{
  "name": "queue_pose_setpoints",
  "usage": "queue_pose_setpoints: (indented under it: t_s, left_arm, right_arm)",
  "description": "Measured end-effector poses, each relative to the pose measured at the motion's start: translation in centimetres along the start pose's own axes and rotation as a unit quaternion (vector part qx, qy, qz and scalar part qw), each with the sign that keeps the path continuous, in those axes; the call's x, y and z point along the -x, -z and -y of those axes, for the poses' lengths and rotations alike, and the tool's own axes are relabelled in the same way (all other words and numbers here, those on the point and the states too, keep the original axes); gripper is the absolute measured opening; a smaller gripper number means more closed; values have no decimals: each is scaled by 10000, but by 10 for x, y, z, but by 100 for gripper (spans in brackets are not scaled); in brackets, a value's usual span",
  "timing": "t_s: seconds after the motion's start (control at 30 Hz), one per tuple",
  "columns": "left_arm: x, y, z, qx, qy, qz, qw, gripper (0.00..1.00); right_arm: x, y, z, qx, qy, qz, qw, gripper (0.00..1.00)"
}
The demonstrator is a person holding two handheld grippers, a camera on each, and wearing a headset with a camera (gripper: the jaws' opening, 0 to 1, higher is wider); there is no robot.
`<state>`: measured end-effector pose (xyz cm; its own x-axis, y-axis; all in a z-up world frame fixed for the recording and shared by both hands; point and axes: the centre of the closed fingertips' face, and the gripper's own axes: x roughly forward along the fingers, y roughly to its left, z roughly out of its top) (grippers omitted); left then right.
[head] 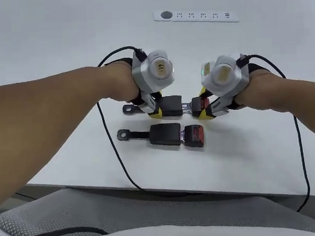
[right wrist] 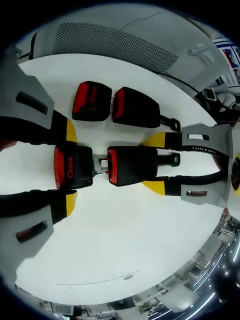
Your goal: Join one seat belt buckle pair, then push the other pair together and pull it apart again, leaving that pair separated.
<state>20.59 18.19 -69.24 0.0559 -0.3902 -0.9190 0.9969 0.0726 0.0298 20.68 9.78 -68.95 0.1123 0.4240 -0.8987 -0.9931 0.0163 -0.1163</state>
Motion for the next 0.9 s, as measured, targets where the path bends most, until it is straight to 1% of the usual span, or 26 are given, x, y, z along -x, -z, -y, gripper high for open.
queue_pose_setpoints:
  t_s: [0.1, 0.17, 0.27, 0.33, 0.37, 0.4, 0.5, 0.53, 0.57, 0.6, 0.63, 0.73, 0.8, 0.87, 0.9]
  left_arm:
    - [0, 0, 1, 1, 11, -16, 10000, 31]
    - [0, 0, 1, -98, 17, -33, 9999, 31]
    - [-1, 1, 0, -133, 46, -22, 9999, 31]
    - [-1, 1, 1, -190, 57, -42, 9998, 30]
    - [0, -1, 2, -212, 56, -68, 9997, 30]
    - [0, -1, 3, -226, 58, -89, 9997, 30]
    - [0, 1, 0, -224, 84, -174, 9996, 30]
    - [0, 1, 0, -228, 90, -191, 9995, 30]
    - [0, 1, 0, -247, 92, -213, 9994, 30]
    - [0, 2, 1, -256, 97, -233, 9994, 30]
    - [-1, 2, 0, -242, 105, -229, 9994, 30]
    - [0, 2, 1, -246, 117, -193, 9994, 30]
    - [-1, 3, 0, -233, 134, -147, 9995, 30]
    - [-2, 1, 3, -223, 140, -131, 9996, 30]
    - [-2, 1, 2, -211, 140, -135, 9996, 30]
  right_arm:
    - [-1, -1, 0, -64, -9, 1, 10000, 33]
    - [-1, -1, 1, -97, -20, -2, 10000, 33]
    - [-2, -1, 1, -93, -34, -26, 9999, 32]
    - [-3, -3, 1, 92, -40, -78, 9999, 32]
    - [-3, -3, 2, 186, -21, -150, 9997, 32]
    - [-3, -4, 1, 187, -25, -155, 9997, 31]
    - [-5, -4, 2, 151, -56, -121, 9998, 31]
    - [-7, -9, 5, 116, -80, -46, 9999, 31]
    - [-8, -12, 4, 59, -114, 17, 9999, 31]
    - [-9, -13, 2, 84, -101, -40, 9999, 31]
    - [-8, -12, 2, 121, -100, -97, 9998, 32]
    - [-8, -13, 5, 72, -128, -44, 9999, 32]
    - [-8, -15, 3, 14, -129, 4, 9999, 32]
    - [-8, -15, 1, -20, -132, 18, 9999, 32]
    - [-8, -15, 1, -18, -137, 24, 9999, 32]
